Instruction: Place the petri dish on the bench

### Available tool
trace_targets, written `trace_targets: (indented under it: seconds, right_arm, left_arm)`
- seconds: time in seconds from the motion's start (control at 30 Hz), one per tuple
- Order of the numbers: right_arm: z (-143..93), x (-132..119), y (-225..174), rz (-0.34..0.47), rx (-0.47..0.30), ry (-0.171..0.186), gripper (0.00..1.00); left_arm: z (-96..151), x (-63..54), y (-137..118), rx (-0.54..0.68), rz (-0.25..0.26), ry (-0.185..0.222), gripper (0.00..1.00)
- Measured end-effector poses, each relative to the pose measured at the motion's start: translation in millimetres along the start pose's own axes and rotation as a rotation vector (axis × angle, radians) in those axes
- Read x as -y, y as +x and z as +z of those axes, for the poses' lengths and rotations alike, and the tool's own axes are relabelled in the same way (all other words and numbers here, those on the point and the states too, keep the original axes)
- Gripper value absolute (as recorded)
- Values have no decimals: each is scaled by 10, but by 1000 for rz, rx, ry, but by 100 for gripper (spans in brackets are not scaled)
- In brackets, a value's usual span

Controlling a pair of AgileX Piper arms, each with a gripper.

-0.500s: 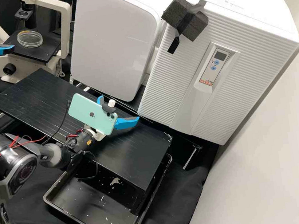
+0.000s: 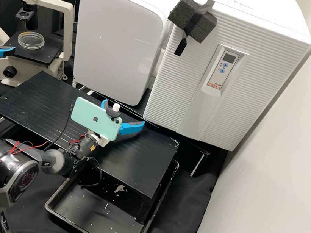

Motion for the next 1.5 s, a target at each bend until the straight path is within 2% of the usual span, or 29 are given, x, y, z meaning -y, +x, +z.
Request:
trace_targets:
  seconds: [0.2, 0.27, 0.37, 0.5, 0.57, 0.6, 0.67, 1.0, 1.5]
  right_arm:
    - [0, 0, 0, 0, 0, 0, 100]
    - [0, 0, 0, 0, 0, 0, 100]
    - [0, 0, 0, 0, 0, 0, 100]
    - [0, 0, 0, 0, 0, 0, 100]
    - [0, 0, 0, 0, 0, 0, 100]
    - [0, 0, 0, 0, 0, 0, 100]
    - [0, 0, 0, 0, 0, 0, 100]
    - [0, 0, 0, 0, 0, 0, 100]
    - [0, 0, 0, 0, 0, 0, 100]
  left_arm:
    - [83, -237, 219, 66, 82, -23, 100]
    - [97, -257, 299, 76, 93, -38, 100]
    - [124, -197, 448, 92, 67, -68, 100]
    - [176, 18, 622, 100, -17, -75, 100]
    - [201, 206, 714, 97, -92, -81, 100]
    - [202, 255, 731, 95, -111, -80, 100]
    - [218, 343, 789, 97, -119, -113, 100]
    - [232, 408, 876, 102, -87, -126, 100]
    - [193, 371, 955, 108, -92, -122, 100]
